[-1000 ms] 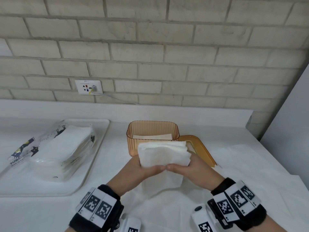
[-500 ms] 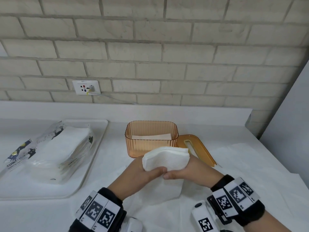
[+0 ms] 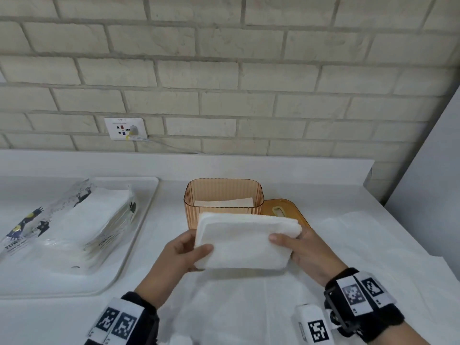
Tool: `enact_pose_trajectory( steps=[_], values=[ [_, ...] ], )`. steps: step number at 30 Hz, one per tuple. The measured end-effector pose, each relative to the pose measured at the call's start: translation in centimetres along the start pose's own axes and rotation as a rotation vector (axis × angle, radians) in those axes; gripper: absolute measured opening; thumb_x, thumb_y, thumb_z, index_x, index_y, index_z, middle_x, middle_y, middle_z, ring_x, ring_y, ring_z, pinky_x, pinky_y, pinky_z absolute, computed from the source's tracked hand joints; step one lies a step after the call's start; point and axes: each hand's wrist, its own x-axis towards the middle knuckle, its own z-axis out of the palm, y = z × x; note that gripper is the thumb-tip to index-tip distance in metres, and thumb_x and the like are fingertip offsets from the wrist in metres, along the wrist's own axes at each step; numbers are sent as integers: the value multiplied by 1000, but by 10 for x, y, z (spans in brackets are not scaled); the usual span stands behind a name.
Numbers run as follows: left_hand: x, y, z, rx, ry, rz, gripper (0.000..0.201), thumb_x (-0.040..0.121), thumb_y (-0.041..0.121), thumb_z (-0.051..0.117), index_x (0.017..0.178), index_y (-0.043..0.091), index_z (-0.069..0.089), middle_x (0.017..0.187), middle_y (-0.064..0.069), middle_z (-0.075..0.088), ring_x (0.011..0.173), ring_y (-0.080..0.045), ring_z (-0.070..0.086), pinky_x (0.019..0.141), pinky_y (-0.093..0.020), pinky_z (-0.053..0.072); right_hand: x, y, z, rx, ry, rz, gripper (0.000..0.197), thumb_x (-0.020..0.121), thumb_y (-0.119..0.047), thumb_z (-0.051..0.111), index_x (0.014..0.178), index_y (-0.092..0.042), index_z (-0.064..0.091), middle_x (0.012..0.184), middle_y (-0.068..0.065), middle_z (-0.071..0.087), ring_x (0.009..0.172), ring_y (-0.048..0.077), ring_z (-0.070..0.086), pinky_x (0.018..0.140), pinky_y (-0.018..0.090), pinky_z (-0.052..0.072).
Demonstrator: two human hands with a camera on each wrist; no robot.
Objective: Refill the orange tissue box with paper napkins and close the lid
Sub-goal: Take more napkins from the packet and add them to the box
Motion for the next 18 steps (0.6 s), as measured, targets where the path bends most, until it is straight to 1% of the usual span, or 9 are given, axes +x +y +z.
enact_pose_trajectory(
  steps=[2,4,6,8,10,13,15,16,18],
  values=[
    [0,-4,0,145,-76,-38,34,78,19,77,110,18,67,103,5,74,94,-15,71,71,-21,54,0,-1,2,11,4,1,62,53,-28,88,108,-12,66,107,11,71,100,28,68,79,35,57],
    [0,-8,2,204,-114,-66,37,77,23,77,112,21,66,104,9,74,97,-12,70,80,-23,55,-2,-2,8,-101,23,-3,52,63,-23,79,111,-9,63,104,9,72,97,26,68,81,35,55],
    [0,-12,4,238,-110,-38,42,76,25,79,115,28,63,107,12,72,99,-8,69,84,-23,54,-4,-4,12,-211,37,-26,42,69,-20,74,108,-12,64,100,4,73,95,21,69,79,29,54],
    [1,-13,3,276,-90,-8,43,78,23,77,117,32,61,110,15,71,101,-4,67,85,-21,52,-5,-5,13,-295,36,-49,30,77,-14,71,106,-18,62,101,1,72,96,16,68,81,25,53],
    [3,-17,0,337,-111,-8,43,79,26,77,118,32,61,111,14,71,102,-4,66,90,-24,51,-6,-1,9,-360,8,-43,30,81,-8,68,106,-23,57,102,-2,70,95,12,67,82,25,53],
    [4,-20,-1,433,-143,-78,36,79,26,77,113,28,65,106,10,73,96,-5,68,91,-28,53,-8,15,7,-542,-46,38,36,85,-8,65,109,-27,48,105,-4,66,96,11,65,86,29,54],
    [6,-20,1,460,-150,-93,31,80,24,76,109,29,66,101,9,74,92,-4,69,88,-26,54,-7,24,8,-600,-41,70,40,86,-8,62,113,-31,44,107,-9,64,101,9,62,92,27,50],
    [7,-20,2,470,-135,-81,28,80,23,75,106,30,66,98,10,74,89,-4,69,86,-25,55,-5,26,8,-600,-24,68,40,86,-8,61,116,-29,46,109,-9,64,103,10,62,93,26,49],
    [8,-18,4,467,-89,-40,20,81,23,75,98,31,67,91,11,74,84,-5,70,81,-24,56,-2,22,9,-581,3,47,39,86,-7,61,117,-26,49,110,-6,65,106,11,61,89,21,49]
  ],
)
